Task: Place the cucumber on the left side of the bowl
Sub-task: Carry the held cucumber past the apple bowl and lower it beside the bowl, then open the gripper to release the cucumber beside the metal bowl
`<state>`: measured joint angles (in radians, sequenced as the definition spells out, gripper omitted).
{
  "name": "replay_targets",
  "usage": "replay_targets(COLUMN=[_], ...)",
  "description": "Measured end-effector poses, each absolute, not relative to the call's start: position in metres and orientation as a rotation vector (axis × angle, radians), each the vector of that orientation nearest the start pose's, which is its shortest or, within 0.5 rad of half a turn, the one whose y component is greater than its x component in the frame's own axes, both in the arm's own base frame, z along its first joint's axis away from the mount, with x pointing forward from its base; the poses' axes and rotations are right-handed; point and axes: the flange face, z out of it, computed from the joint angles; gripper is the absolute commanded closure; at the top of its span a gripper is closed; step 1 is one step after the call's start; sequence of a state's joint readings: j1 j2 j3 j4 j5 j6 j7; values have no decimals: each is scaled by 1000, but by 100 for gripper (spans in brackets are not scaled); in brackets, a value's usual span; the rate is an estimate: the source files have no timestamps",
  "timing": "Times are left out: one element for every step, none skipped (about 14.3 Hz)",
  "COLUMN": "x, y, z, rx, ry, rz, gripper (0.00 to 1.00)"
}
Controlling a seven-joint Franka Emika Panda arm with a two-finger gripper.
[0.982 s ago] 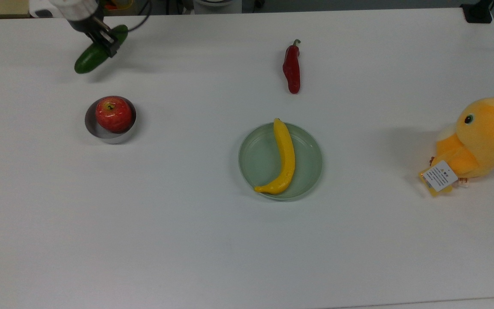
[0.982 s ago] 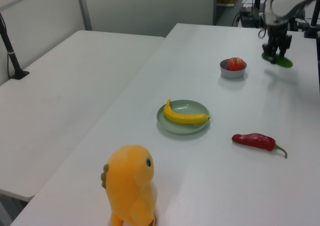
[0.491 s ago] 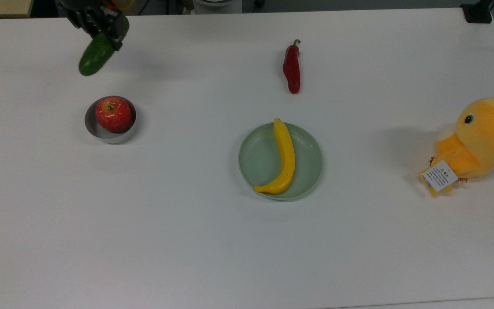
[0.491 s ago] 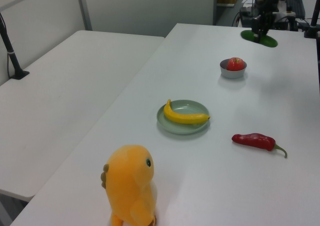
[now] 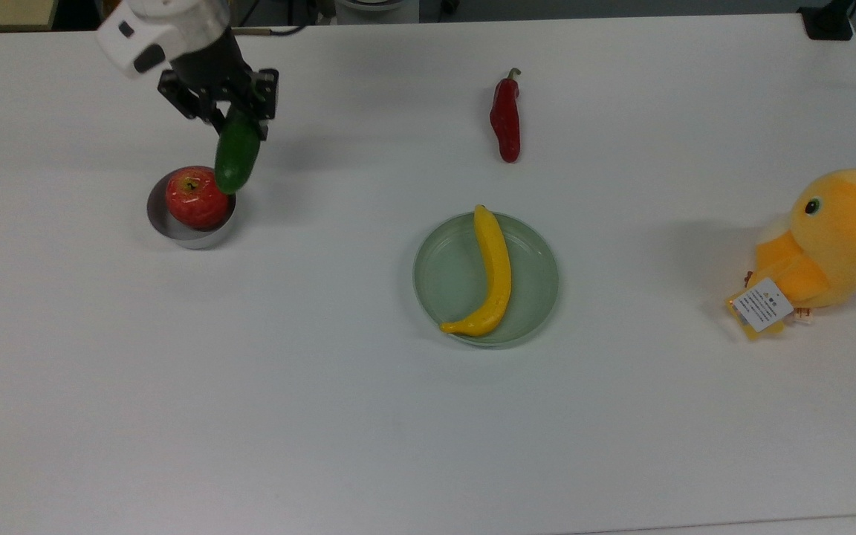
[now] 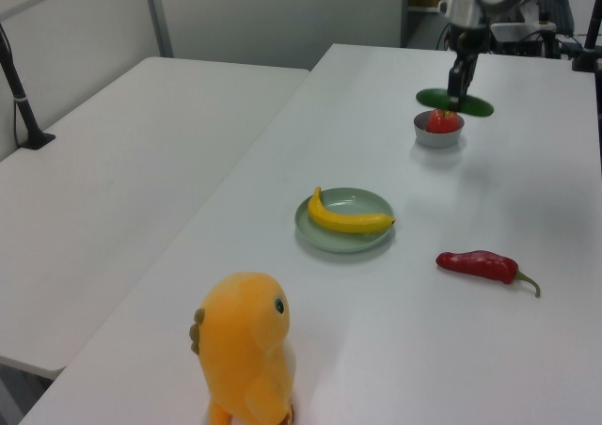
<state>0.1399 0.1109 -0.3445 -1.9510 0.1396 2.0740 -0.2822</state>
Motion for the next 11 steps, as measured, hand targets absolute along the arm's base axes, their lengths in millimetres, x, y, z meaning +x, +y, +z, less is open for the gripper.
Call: replay_targets(x=[583,590,598,604,608,611,612,613,613,614,614], y=[-99,-92,-86,-82,-79,-76,-74,-73,-73,-70,-66], z=[413,402,392,382,374,367,361,358,356,355,353], rx=[-3074,-3081,-3089,-3096,-3100,-3106,-3115,-3127,-3135,-3143,-3149], ry=[-61,-80,-97,-109,-120,-134,-153,-175,-193,-215,-236], rz=[-53,-50,-53,-52,-46,-35,-19,-5,1,9,17], gripper=[98,98,98,98,97,94,90,81,67,58,38])
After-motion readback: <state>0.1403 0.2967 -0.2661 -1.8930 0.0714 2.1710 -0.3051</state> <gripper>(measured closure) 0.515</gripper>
